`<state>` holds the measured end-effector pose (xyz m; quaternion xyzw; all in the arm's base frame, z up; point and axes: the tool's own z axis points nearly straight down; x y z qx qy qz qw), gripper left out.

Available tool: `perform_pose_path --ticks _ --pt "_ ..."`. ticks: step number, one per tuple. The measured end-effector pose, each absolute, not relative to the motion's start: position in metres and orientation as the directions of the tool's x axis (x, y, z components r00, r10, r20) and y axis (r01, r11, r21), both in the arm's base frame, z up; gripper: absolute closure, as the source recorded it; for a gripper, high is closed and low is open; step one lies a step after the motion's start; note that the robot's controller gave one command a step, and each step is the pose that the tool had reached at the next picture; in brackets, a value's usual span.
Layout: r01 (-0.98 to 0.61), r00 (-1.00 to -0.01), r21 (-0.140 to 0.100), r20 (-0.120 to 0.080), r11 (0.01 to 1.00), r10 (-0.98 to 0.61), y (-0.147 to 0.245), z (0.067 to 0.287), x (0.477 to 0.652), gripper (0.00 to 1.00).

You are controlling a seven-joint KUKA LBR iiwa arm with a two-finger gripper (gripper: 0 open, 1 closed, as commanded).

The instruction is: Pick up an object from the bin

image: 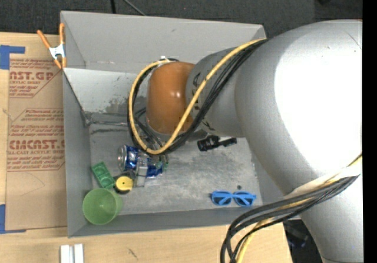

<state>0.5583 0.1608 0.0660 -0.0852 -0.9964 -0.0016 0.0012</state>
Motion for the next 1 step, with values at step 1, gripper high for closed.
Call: perform_pose_path --ticks 1 --pt "0.170 -0.986 0.004 0.002 0.986 0.170 0.1610 0.0661 0.5585 0.00"
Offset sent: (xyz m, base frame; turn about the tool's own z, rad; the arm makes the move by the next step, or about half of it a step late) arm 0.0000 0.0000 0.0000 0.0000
